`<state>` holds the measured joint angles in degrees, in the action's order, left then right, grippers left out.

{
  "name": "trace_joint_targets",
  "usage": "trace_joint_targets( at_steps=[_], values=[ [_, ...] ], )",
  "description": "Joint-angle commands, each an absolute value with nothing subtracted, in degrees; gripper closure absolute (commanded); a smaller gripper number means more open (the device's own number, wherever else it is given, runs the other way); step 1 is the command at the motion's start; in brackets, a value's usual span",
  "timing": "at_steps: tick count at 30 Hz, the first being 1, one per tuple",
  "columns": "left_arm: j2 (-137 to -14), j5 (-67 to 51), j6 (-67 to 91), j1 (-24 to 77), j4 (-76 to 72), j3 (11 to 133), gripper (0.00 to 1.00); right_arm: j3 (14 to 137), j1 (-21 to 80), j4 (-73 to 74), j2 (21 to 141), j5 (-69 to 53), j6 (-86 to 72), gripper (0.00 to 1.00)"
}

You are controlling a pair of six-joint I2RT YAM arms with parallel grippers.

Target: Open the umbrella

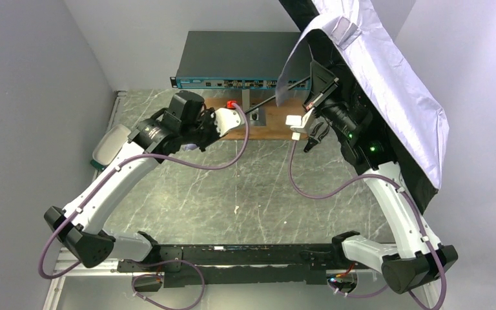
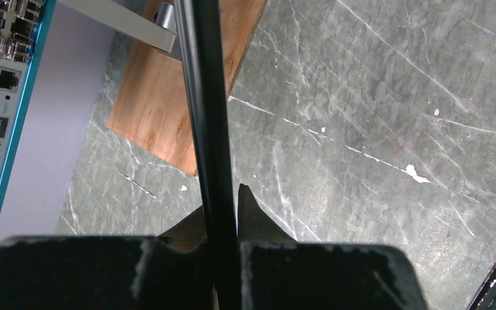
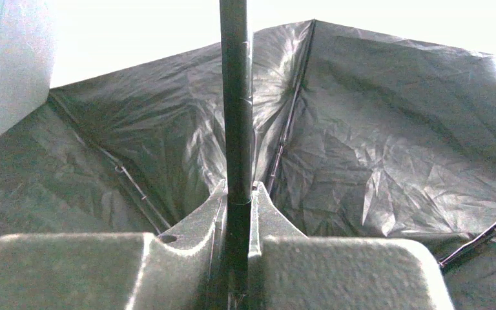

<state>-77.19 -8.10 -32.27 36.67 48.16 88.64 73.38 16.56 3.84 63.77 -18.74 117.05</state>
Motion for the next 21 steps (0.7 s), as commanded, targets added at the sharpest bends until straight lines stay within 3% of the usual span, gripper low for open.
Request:
trace_joint_targets(
  at_steps=[1,14,21],
  values=[
    [-70.95,-7.04,-38.68,35.68,59.46,84.83,1.00,75.66,10.54,-7.81,60.48,-5.11,117.91,1.00],
    [-74.54,-16.19,-27.55,38.07,60.39,87.56,1.00,73.52,4.21,-13.51,59.32,3.12,117.70,1.00],
    [-75.23,-14.54,-24.45,38.91,57.05,87.39,1.00,70.55,1.45,-14.47,59.16,8.23,116.11,1.00]
  ],
)
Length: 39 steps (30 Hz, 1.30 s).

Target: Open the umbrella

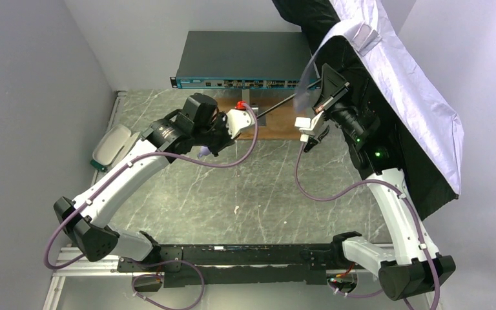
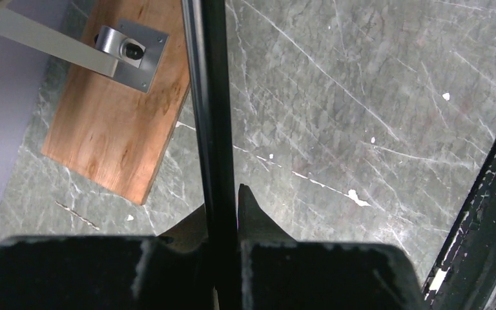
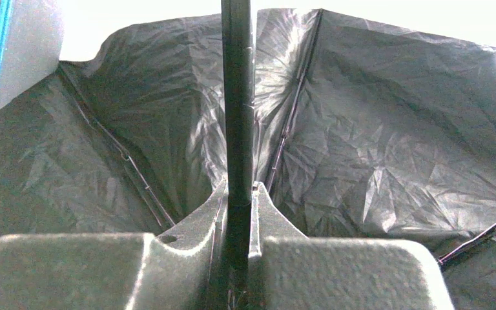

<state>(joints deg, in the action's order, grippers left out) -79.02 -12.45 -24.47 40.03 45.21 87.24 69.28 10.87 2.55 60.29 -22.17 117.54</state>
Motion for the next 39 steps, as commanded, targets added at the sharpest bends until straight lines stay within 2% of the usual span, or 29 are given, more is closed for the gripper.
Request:
trace_joint_targets(
  at_steps=[1,10,16,22,28,32,39],
  values=[
    [-74.93,-14.58,-24.50,38.88,56.45,86.81,1.00,70.23,0.82,-14.66,59.34,8.48,115.58,1.00],
    [-74.31,-15.45,-26.59,38.03,54.83,83.08,1.00,64.99,-10.55,-23.43,62.09,3.87,110.88,1.00],
    [-71.49,-15.36,-28.21,35.98,53.75,76.95,1.00,67.72,-15.48,-26.27,65.23,3.72,107.72,0.98],
    [-71.02,-17.98,-29.71,35.79,51.05,78.19,1.00,69.00,-16.70,-29.88,64.88,3.73,105.58,0.99],
    [-72.41,-18.05,-32.58,42.40,41.61,84.24,1.00,68.89,-16.66,-32.87,62.35,3.08,103.77,0.97],
    [-75.96,-19.28,-32.56,43.90,44.41,89.77,1.00,71.38,-17.26,-30.04,62.78,4.17,102.78,0.96],
    [-69.73,-18.65,-31.95,42.11,45.17,80.42,1.00,69.52,-19.81,-30.01,63.79,6.01,102.48,0.92]
  ],
)
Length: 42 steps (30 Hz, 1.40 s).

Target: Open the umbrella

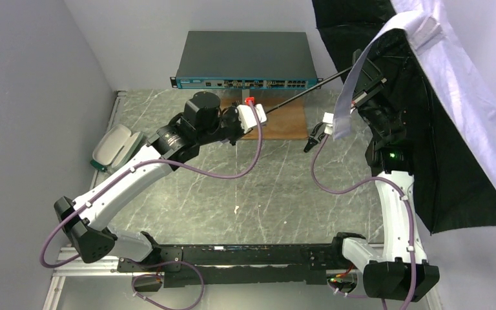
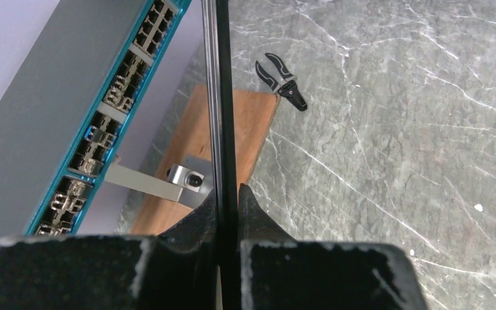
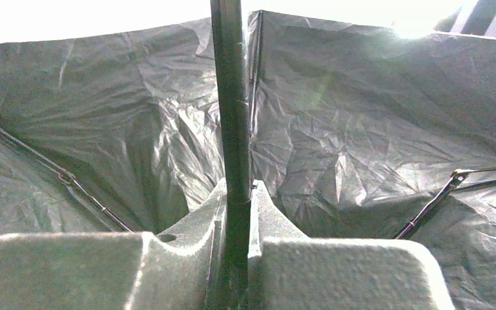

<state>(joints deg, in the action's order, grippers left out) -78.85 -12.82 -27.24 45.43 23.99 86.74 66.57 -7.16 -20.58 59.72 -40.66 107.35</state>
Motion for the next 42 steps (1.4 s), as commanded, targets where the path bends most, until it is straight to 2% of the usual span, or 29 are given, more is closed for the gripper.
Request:
trace_joint_targets(
  at_steps=[1,13,19,28,35,37,42],
  values=[
    [-69.70,-18.83,-31.63,41.74,46.23,80.29,1.00,69.85,-19.92,-30.02,64.33,6.87,102.37,0.92],
    [-68.21,-18.91,-32.48,41.19,47.94,76.86,1.00,74.08,-21.14,-31.67,69.78,13.19,100.11,0.92],
    [-68.89,-20.93,-32.37,41.25,51.11,75.47,1.00,73.47,-22.57,-32.41,71.27,15.78,99.26,0.92],
    [-66.53,-20.72,-31.57,41.25,47.60,68.47,1.00,70.42,-26.41,-34.76,71.05,19.19,97.20,0.92],
    [-73.45,-24.15,-28.94,43.56,37.82,79.76,1.00,63.34,-23.17,-33.66,63.14,14.15,96.56,0.96],
    [-75.82,-25.52,-28.31,44.96,35.14,83.12,1.00,61.33,-21.72,-33.82,61.59,12.77,98.26,0.94],
    [-76.56,-26.04,-29.27,48.49,34.88,86.59,1.00,67.14,-20.87,-32.72,65.50,17.00,98.64,0.91]
  ],
)
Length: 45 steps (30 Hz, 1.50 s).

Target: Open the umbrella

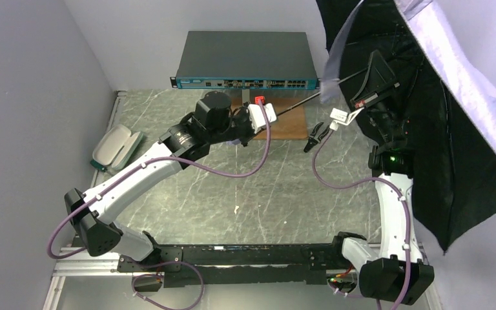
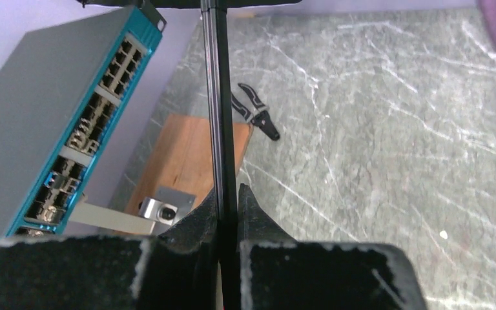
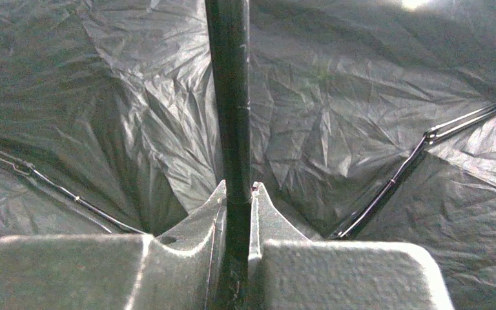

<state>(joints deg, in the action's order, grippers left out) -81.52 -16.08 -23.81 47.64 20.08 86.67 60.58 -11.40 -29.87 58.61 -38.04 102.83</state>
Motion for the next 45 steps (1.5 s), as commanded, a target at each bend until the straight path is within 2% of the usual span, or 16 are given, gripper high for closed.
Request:
trace_joint_targets(
  at_steps=[1,10,14,22,30,36,40,42,44,45],
  values=[
    [-75.96,-26.22,-29.34,48.71,34.97,86.05,1.00,68.61,-21.59,-32.70,66.79,17.92,98.23,0.92],
    [-69.29,-23.00,-32.02,48.98,39.10,75.59,1.00,70.73,-24.85,-34.68,69.76,23.29,95.73,0.91],
    [-67.69,-24.46,-33.21,45.47,41.12,71.81,1.00,70.92,-26.33,-34.14,70.26,23.79,94.80,0.92],
    [-69.35,-27.72,-34.44,42.57,44.76,70.10,1.00,70.39,-26.86,-35.01,70.72,27.29,93.96,0.92],
    [-69.95,-25.46,-29.45,47.32,41.64,68.34,1.00,71.86,-26.59,-34.49,72.16,33.18,92.20,0.91],
    [-73.63,-25.87,-22.76,47.88,39.28,71.56,1.00,70.83,-26.13,-36.84,72.98,37.90,91.23,0.89],
    [-73.41,-24.94,-21.35,49.15,36.85,70.79,1.00,68.38,-25.58,-38.66,72.36,36.95,92.54,0.86],
    [-73.81,-24.85,-21.23,49.24,35.87,71.18,1.00,66.94,-23.05,-37.15,70.76,37.10,91.81,0.89],
    [-74.67,-24.59,-21.37,49.22,35.42,73.49,1.00,64.84,-18.40,-31.50,67.84,36.49,90.88,0.96],
    [-75.23,-24.68,-21.70,49.22,35.45,75.02,1.00,62.91,-15.42,-29.90,66.04,35.42,91.54,0.97]
  ],
)
